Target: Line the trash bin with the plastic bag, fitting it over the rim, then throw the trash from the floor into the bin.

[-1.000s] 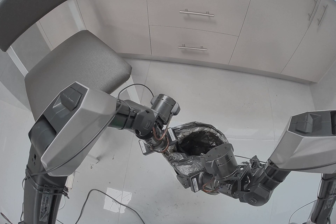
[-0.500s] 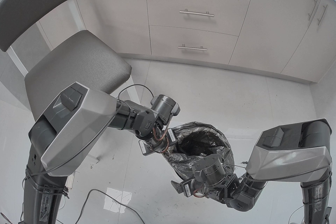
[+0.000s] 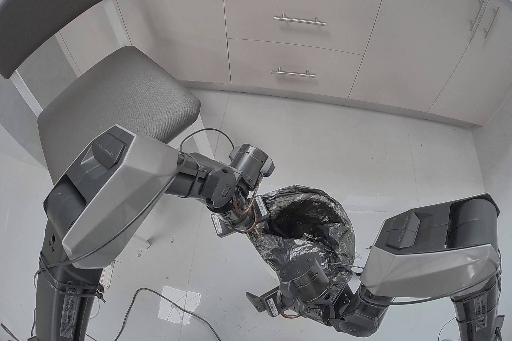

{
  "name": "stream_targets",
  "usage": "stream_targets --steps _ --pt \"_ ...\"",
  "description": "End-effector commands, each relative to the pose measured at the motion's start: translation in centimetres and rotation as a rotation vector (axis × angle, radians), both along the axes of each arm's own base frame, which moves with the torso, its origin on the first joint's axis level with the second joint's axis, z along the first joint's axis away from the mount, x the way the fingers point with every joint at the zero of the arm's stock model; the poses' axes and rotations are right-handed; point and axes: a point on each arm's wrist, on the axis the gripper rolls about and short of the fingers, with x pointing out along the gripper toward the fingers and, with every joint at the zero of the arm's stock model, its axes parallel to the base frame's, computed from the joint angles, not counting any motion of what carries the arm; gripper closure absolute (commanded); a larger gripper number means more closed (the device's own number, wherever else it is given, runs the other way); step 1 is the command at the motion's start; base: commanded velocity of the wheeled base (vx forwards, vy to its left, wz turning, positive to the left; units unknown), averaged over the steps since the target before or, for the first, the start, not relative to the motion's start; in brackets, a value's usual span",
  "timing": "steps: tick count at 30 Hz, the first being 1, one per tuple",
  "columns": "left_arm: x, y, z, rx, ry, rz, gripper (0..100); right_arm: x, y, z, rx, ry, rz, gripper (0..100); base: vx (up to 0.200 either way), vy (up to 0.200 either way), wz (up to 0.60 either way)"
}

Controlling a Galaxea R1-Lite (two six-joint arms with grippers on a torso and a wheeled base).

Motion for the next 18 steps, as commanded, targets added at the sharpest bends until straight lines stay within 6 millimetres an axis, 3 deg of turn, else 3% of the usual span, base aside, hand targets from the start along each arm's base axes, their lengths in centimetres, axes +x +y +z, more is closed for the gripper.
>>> stream_targets --steps 1,18 --pt "0.0 -0.01 -0.06 0.001 0.001 0.001 100 -0.56 0.44 -0.39 -0.002 0.012 0.026 0 0.0 0.0 0.0" --pt "-0.68 -0.03 0.37 0.005 0.008 -0.009 100 -1.08 0.64 -1.28 0.023 0.075 0.049 0 0.0 0.0 0.0"
